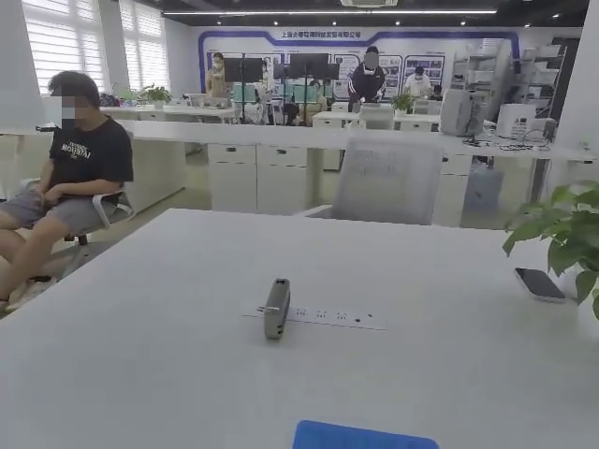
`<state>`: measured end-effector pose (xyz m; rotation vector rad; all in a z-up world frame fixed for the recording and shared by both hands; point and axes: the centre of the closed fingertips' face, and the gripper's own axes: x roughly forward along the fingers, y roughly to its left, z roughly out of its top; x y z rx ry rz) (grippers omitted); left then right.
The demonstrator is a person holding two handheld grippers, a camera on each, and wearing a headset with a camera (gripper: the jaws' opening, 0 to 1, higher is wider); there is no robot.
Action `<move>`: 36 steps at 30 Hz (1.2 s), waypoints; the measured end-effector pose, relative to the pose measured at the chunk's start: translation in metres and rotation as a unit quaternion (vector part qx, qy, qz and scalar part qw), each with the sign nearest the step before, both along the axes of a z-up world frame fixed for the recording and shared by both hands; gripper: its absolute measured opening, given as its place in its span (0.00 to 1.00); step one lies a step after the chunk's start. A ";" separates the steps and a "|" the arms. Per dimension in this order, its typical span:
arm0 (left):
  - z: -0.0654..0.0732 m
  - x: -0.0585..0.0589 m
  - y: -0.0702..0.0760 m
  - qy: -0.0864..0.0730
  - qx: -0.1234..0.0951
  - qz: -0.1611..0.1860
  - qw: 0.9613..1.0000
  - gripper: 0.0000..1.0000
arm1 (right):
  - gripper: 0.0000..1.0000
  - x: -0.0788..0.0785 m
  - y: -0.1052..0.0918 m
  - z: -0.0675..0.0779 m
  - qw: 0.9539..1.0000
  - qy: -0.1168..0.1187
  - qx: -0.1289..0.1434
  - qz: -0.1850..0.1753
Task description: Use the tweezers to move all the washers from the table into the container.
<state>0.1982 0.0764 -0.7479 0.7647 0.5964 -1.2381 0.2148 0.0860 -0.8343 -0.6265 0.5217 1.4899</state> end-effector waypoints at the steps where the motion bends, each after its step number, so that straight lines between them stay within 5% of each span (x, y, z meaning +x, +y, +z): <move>1: -0.001 0.000 0.000 0.000 0.001 -0.001 1.000 0.00 | 0.07 0.000 0.000 -0.001 1.000 0.003 0.001 -0.001; 12: -0.003 0.012 -0.010 0.031 0.006 -0.009 0.999 0.00 | 0.09 0.005 -0.002 -0.004 0.998 0.056 0.019 -0.038; 18: -0.002 0.020 -0.020 0.066 -0.003 0.003 0.998 0.00 | 0.12 0.002 0.001 0.023 0.996 0.074 0.045 -0.033; 21: -0.001 0.024 -0.027 0.080 -0.027 0.015 0.996 0.00 | 0.05 0.008 -0.007 0.017 0.997 0.065 0.014 -0.040; 27: -0.003 0.032 -0.024 0.085 -0.090 0.074 0.990 0.00 | 0.03 0.013 -0.010 0.016 0.993 0.093 0.026 -0.062; 30: 0.000 0.035 -0.013 0.092 -0.136 0.128 0.978 0.04 | 0.02 0.018 -0.009 0.016 0.989 0.107 0.043 -0.088; 34: 0.001 0.038 0.013 0.086 -0.195 0.219 0.952 0.18 | 0.02 0.025 -0.010 0.015 0.979 0.137 0.070 -0.131; 36: 0.004 0.039 0.024 0.074 -0.234 0.259 0.934 0.24 | 0.02 0.027 -0.013 0.015 0.976 0.142 0.079 -0.143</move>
